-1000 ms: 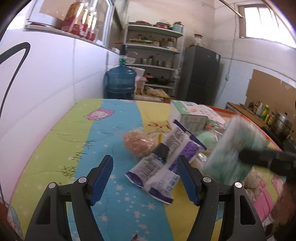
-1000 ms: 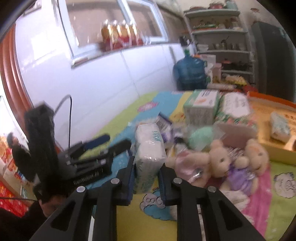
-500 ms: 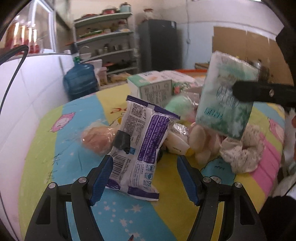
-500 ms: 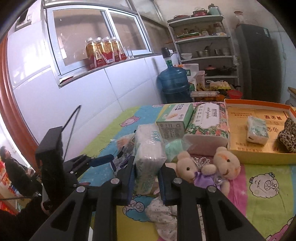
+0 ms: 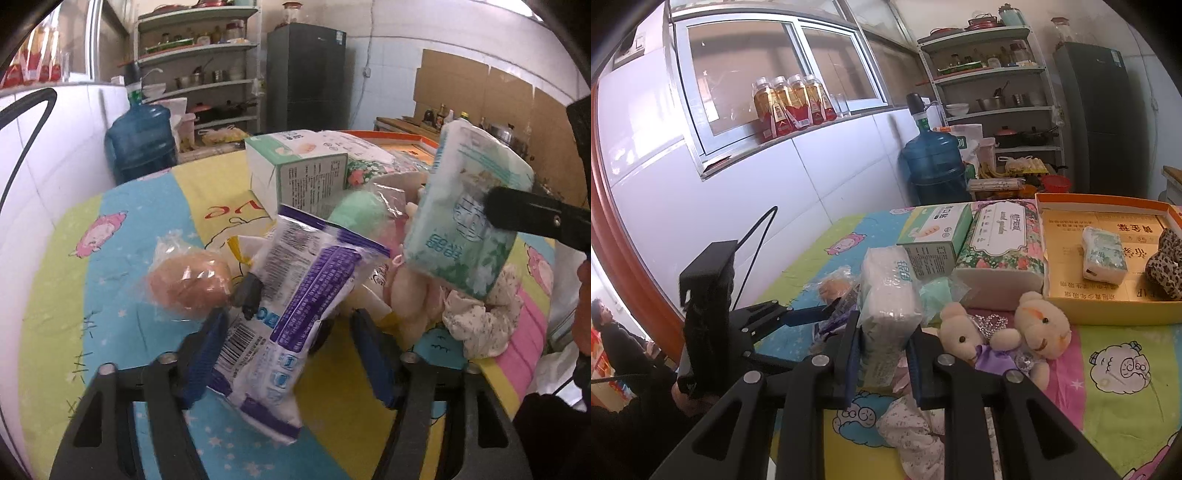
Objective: Organize soft objects
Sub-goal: 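Grasp the white tissue pack with the right gripper while the left grasps the purple snack bag, then carry the snack bag and white tissue pack over the orange box with both grippers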
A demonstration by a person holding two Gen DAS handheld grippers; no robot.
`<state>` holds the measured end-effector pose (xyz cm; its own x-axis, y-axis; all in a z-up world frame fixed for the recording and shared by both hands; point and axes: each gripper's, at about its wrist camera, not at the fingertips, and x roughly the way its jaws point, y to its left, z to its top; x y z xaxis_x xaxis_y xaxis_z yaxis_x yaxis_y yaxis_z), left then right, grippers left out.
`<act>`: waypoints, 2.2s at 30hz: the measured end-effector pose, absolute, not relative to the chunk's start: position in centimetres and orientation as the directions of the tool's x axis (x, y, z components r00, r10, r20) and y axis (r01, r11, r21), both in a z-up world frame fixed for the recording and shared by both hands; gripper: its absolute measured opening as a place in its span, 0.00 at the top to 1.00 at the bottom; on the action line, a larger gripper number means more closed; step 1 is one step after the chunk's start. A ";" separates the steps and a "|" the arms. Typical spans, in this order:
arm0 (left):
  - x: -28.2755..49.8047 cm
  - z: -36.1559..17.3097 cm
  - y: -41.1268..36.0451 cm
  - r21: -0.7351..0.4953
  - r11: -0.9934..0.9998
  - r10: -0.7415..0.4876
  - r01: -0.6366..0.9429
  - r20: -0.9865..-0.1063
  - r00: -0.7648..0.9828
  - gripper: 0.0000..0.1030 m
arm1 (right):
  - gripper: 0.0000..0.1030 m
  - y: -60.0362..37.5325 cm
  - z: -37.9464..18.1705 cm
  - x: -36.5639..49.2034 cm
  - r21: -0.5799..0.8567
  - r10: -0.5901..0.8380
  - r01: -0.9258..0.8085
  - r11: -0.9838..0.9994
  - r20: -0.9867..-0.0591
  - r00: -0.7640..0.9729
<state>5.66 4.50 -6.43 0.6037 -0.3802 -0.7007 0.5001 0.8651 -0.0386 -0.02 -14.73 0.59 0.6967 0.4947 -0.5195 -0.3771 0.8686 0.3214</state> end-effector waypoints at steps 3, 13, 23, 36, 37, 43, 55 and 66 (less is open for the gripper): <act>5.3 -6.3 4.6 -0.053 0.864 -0.396 0.501 -0.685 0.611 0.63 | 0.78 -14.7 0.6 0.0 0.322 0.495 -0.377 0.869 -0.520 0.696; 3.0 -5.9 4.4 -0.069 0.879 -0.396 0.472 -0.656 0.642 0.69 | 0.78 -14.7 0.4 0.0 0.323 0.502 -0.384 0.865 -0.519 0.692; 1.3 -2.8 4.3 -0.084 0.918 -0.356 0.387 -0.600 0.716 0.74 | 0.78 -15.6 1.4 -0.6 0.313 0.496 -0.386 0.868 -0.489 0.718; 0.6 0.9 0.1 -0.070 0.925 -0.349 0.373 -0.545 0.762 0.74 | 0.78 -19.8 2.9 -1.6 0.315 0.446 -0.331 0.889 -0.440 0.780; 0.6 1.2 -0.5 -0.069 0.925 -0.348 0.373 -0.544 0.763 0.74 | 0.78 -20.4 3.0 -1.6 0.317 0.438 -0.321 0.892 -0.437 0.786; 1.2 2.2 -4.0 -0.062 0.924 -0.350 0.378 -0.541 0.765 0.74 | 0.78 -23.4 3.2 -1.8 0.325 0.394 -0.269 0.907 -0.426 0.814; 2.7 3.8 -11.3 -0.079 0.892 -0.420 0.446 -0.515 0.747 0.74 | 0.78 -30.3 2.9 -1.4 0.354 0.293 -0.145 0.924 -0.413 0.862; 5.0 4.1 -18.6 -0.087 0.864 -0.468 0.497 -0.508 0.724 0.74 | 0.78 -36.1 2.7 -1.0 0.342 0.163 -0.016 0.940 -0.404 0.900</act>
<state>5.02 -18.57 4.15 0.7237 -0.4675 -0.5076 0.4966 0.8636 -0.0874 -1.02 -36.13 2.71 0.9002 0.1626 -0.4040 -0.0163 0.9396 0.3419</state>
